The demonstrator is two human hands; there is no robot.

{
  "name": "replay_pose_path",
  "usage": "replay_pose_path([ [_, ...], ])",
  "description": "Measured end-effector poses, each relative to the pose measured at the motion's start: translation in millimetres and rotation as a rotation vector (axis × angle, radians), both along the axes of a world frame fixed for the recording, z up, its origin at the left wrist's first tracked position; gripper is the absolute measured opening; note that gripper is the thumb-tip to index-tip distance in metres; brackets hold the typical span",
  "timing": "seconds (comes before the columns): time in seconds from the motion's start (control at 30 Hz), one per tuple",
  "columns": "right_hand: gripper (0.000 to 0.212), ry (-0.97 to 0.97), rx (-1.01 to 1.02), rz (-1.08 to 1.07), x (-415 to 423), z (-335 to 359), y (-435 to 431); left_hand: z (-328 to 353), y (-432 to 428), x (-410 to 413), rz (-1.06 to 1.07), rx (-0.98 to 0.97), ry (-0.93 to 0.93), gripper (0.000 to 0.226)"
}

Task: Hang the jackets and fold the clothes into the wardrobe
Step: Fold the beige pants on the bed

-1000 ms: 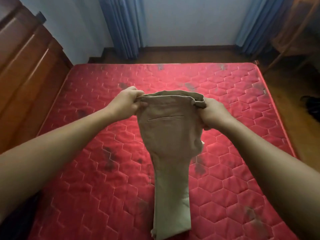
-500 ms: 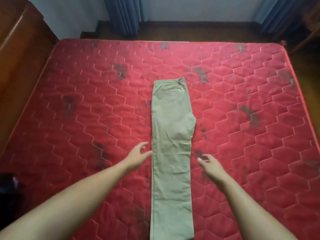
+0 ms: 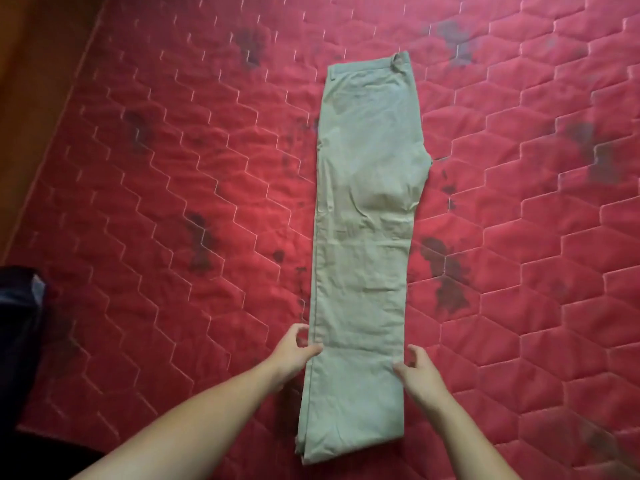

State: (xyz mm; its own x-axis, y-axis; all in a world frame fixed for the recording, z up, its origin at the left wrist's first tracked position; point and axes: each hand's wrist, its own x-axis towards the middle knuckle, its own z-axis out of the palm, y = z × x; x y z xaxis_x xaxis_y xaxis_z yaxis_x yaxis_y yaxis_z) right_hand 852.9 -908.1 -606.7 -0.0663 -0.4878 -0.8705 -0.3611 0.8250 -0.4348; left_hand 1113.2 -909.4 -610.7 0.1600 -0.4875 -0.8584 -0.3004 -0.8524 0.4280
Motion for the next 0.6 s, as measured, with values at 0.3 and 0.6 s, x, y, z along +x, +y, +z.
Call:
replay_pose_path([
  [0.3, 0.029, -0.098, -0.022, -0.215, -11, -48, 66, -35, 60, -31, 0.148, -0.104, -0.160, 0.048],
  [0.6, 0.036, -0.267, -0.207, -0.080, -6, -50, 118, -32, 98, -26, 0.236, -0.097, -0.003, 0.040],
])
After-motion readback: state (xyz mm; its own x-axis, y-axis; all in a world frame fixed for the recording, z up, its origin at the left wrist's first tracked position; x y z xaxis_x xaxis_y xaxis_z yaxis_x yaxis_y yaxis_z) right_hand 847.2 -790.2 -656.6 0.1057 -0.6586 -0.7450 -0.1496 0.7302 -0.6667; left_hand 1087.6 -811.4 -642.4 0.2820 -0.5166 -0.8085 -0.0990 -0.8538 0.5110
